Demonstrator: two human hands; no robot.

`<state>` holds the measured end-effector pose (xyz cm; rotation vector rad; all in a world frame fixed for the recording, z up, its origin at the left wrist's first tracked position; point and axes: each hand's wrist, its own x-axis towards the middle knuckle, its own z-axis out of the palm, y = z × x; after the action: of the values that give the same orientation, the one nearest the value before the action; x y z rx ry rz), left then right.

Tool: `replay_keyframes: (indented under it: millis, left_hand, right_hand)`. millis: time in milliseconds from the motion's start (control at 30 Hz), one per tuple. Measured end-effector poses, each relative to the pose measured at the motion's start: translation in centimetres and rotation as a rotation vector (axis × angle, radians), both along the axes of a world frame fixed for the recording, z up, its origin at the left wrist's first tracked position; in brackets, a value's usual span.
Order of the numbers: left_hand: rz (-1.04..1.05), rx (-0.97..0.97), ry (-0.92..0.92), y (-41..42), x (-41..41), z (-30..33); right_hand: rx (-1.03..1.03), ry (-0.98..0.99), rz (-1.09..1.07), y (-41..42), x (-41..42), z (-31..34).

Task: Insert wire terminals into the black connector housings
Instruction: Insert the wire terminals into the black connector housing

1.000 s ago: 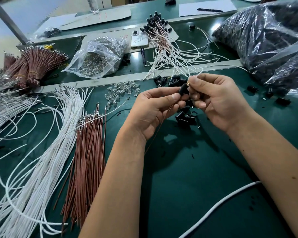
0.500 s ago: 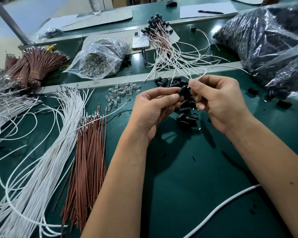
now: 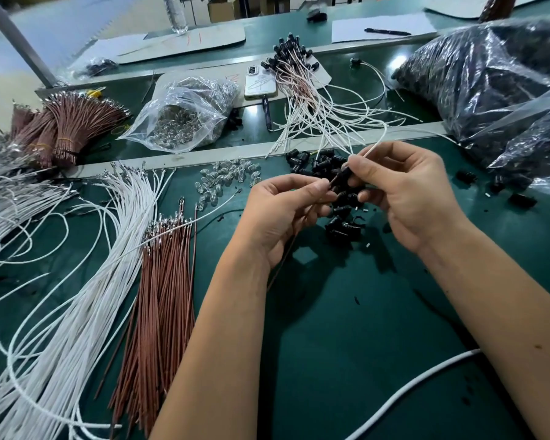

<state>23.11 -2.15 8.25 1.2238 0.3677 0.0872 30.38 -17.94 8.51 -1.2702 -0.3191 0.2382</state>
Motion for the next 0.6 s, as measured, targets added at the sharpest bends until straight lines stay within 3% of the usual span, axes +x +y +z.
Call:
replay_keyframes:
  millis: [333, 500, 600]
  left_hand:
    - [-0.020, 0.144, -0.037, -0.12, 0.00, -0.06]
    - [0.016, 0.352, -0.134, -0.69, 0.22, -0.37]
    - [0.056, 0.535, -0.144, -0.64, 0.54, -0.74]
  right_hand:
    - [0.004, 0.075, 0.047, -0.15, 0.15, 0.22]
    - [-0.027, 0.032, 0.028, -0.39, 0.46, 0.00]
    - [-0.139, -0.111, -0.034, -0.27, 0.46, -0.36]
